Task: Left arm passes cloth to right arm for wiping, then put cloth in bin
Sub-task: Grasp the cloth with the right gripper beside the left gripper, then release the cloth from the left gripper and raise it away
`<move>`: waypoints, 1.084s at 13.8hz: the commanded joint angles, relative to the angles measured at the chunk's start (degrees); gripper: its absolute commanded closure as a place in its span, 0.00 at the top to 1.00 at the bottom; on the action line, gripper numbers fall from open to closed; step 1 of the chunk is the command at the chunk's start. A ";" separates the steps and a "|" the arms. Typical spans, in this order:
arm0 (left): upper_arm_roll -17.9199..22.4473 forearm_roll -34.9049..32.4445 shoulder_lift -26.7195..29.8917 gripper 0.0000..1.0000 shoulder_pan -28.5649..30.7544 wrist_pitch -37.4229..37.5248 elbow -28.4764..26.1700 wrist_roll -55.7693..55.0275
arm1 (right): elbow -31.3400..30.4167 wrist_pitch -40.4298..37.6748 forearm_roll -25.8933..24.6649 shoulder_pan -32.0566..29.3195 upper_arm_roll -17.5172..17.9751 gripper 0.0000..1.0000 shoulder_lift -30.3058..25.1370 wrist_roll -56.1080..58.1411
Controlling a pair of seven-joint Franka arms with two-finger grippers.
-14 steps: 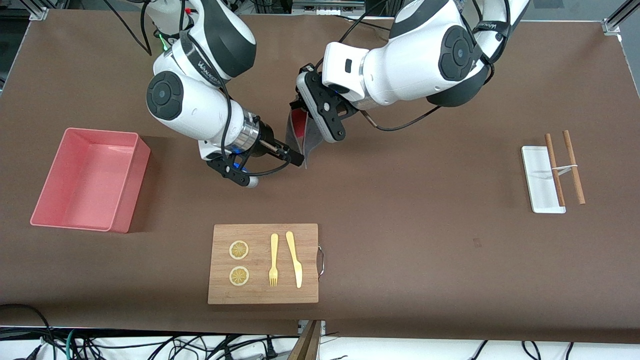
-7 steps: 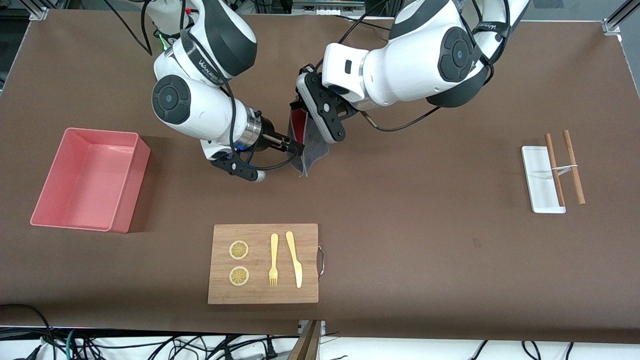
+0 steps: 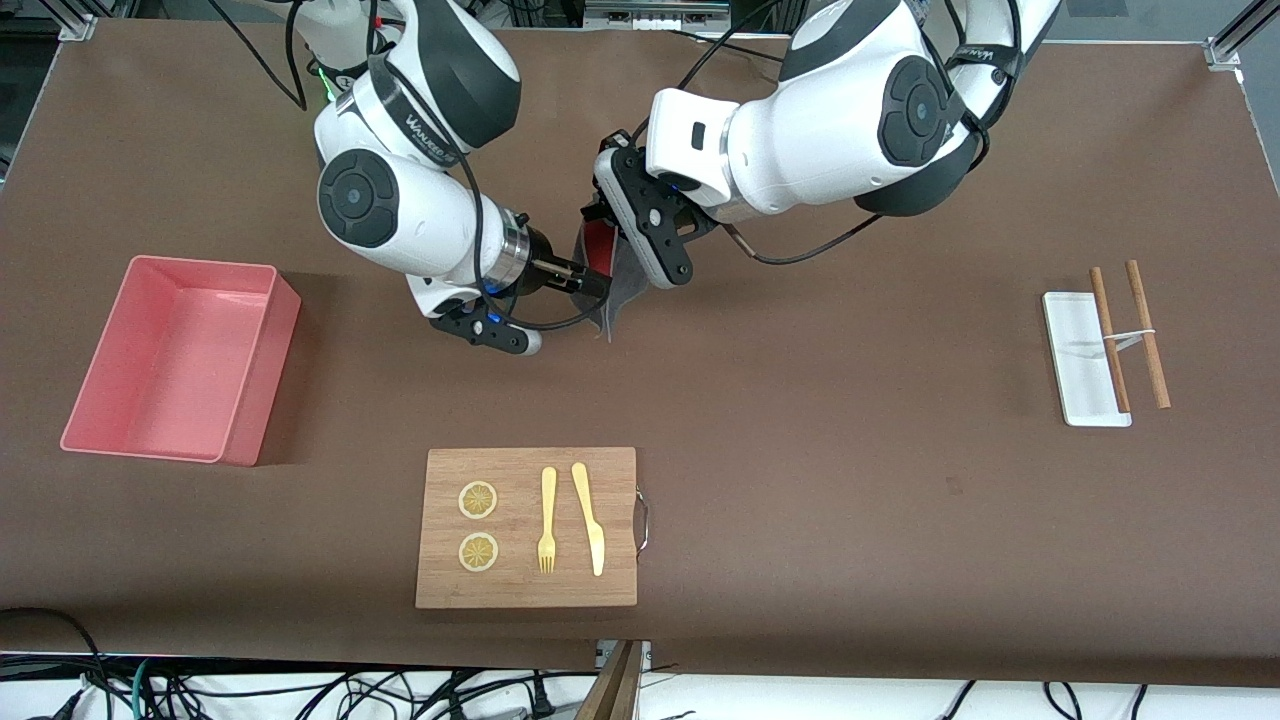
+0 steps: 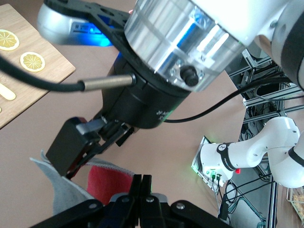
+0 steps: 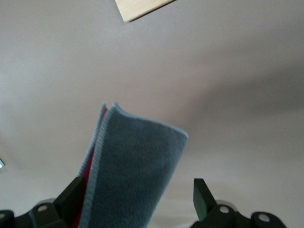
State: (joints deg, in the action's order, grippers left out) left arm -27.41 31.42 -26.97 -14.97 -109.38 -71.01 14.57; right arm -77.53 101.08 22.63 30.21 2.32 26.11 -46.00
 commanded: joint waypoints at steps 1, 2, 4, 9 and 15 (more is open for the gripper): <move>-0.09 1.19 0.07 0.00 0.39 0.30 -0.01 0.81 | 1.07 -0.80 -1.88 1.52 0.23 1.00 0.88 0.29; -0.09 1.19 0.07 0.00 0.47 0.30 -0.01 0.81 | 0.89 -0.80 -3.10 1.87 0.23 0.99 0.88 0.47; -0.09 1.19 0.16 0.00 0.47 0.30 -0.01 0.81 | 0.89 -0.89 -3.29 1.87 0.15 0.74 1.14 0.73; -0.09 1.19 0.16 0.00 0.56 0.30 0.08 0.81 | 0.89 -1.67 -3.20 1.17 0.06 0.05 1.14 1.43; -0.09 1.28 0.16 0.00 0.56 0.30 0.17 0.81 | 1.07 -2.12 -2.42 0.82 -0.38 0.00 0.96 1.17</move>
State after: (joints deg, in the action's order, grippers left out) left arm -27.39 31.42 -26.97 -14.83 -109.38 -71.01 14.57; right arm -77.54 100.11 20.06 31.57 1.96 26.89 -45.14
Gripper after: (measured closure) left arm 0.982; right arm 0.978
